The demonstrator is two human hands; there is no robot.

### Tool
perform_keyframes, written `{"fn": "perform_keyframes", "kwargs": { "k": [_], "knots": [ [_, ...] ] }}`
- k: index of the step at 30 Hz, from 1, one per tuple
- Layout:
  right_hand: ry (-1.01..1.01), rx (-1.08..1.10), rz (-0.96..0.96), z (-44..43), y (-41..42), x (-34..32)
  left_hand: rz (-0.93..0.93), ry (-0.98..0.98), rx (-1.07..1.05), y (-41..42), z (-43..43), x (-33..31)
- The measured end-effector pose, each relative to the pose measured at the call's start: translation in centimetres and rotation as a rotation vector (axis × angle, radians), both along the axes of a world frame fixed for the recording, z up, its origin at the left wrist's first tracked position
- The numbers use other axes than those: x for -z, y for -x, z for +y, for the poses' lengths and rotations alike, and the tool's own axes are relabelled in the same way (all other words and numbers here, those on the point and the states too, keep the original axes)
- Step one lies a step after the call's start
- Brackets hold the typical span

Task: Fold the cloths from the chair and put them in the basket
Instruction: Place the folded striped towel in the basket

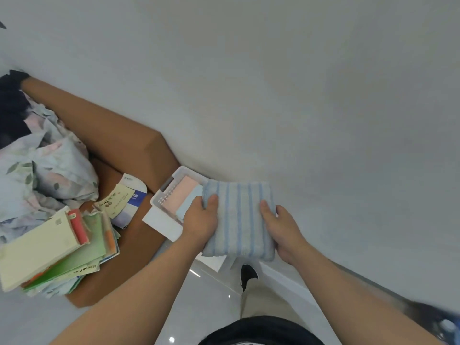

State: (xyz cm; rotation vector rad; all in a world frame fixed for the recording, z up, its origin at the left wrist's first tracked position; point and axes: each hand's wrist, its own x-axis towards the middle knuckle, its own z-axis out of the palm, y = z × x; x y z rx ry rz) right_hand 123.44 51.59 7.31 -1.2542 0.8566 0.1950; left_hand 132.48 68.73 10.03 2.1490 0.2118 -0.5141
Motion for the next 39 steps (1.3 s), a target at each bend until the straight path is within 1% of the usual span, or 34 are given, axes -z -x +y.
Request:
{"fn": "perform_keyframes", "kwargs": {
  "k": [1, 3, 7, 9, 11, 13, 15, 18, 20, 22, 24, 26, 27, 29, 31, 33, 35, 36, 37, 39],
  "knots": [
    [-0.076, -0.006, -0.001, 0.4, -1.6, 0.3, 0.052, 0.024, -0.009, -1.7, 0.8, 0.3],
    [-0.151, -0.029, -0.021, 1.3, -4.5, 0.7, 0.158, 0.099, -0.017, -5.0, 2.4, 0.5],
    [-0.184, -0.032, -0.049, 3.4, -9.7, 1.6, 0.453, 0.376, -0.116, -11.1, 5.0, 1.8],
    [-0.168, -0.022, -0.031, 4.5, -11.9, 1.9, 0.492, 0.421, -0.1, -13.7, 5.9, 2.6],
    [-0.178, 0.01, -0.023, 5.9, -13.7, 2.5, 0.481, 0.437, -0.046, -16.5, 6.7, 4.1],
    [-0.169, 0.026, -0.013, 7.5, -15.2, 3.1, 0.444, 0.392, 0.018, -19.0, 7.6, 5.5],
    [-0.108, 0.013, 0.008, 9.8, -16.6, 4.0, 0.381, 0.29, 0.137, -21.3, 8.6, 6.8],
    [-0.002, -0.002, 0.042, 13.9, -18.2, 4.9, 0.349, 0.239, 0.262, -23.8, 10.2, 8.5],
    [0.058, 0.048, 0.049, 16.2, -19.3, 5.3, 0.387, 0.234, 0.321, -25.3, 11.0, 9.4],
    [0.107, 0.107, 0.062, 17.9, -20.3, 5.4, 0.491, 0.27, 0.332, -26.5, 11.9, 9.9],
    [0.134, 0.174, 0.078, 19.1, -20.9, 6.1, 0.546, 0.279, 0.342, -27.4, 12.7, 10.3],
    [0.097, 0.282, 0.108, 20.1, -21.4, 6.7, 0.55, 0.281, 0.294, -28.0, 13.4, 10.6],
    [0.032, 0.371, 0.125, 20.4, -21.5, 7.1, 0.555, 0.283, 0.259, -28.2, 13.6, 10.8],
    [-0.24, 0.641, 0.109, 20.8, -21.7, 7.2, 0.605, 0.317, 0.166, -28.3, 13.8, 10.7],
    [-0.524, 0.864, 0.016, 21.3, -21.7, 6.9, 0.691, 0.384, 0.069, -28.2, 13.5, 10.7],
    [-0.647, 0.967, -0.032, 22.0, -21.7, 6.4, 0.735, 0.467, -0.001, -27.4, 13.0, 10.1],
    [-0.7, 1.002, -0.069, 22.7, -21.8, 6.0, 0.733, 0.492, -0.041, -26.2, 12.3, 9.2],
    [-0.695, 0.994, -0.077, 22.9, -22.0, 5.8, 0.731, 0.492, -0.046, -25.7, 12.1, 9.1],
    [-0.661, 0.969, -0.073, 23.0, -22.3, 5.5, 0.734, 0.486, -0.043, -25.3, 12.0, 8.8],
    [-0.514, 0.931, -0.014, 22.9, -22.5, 5.2, 0.775, 0.477, -0.033, -25.1, 12.1, 8.3]
  ]
}}
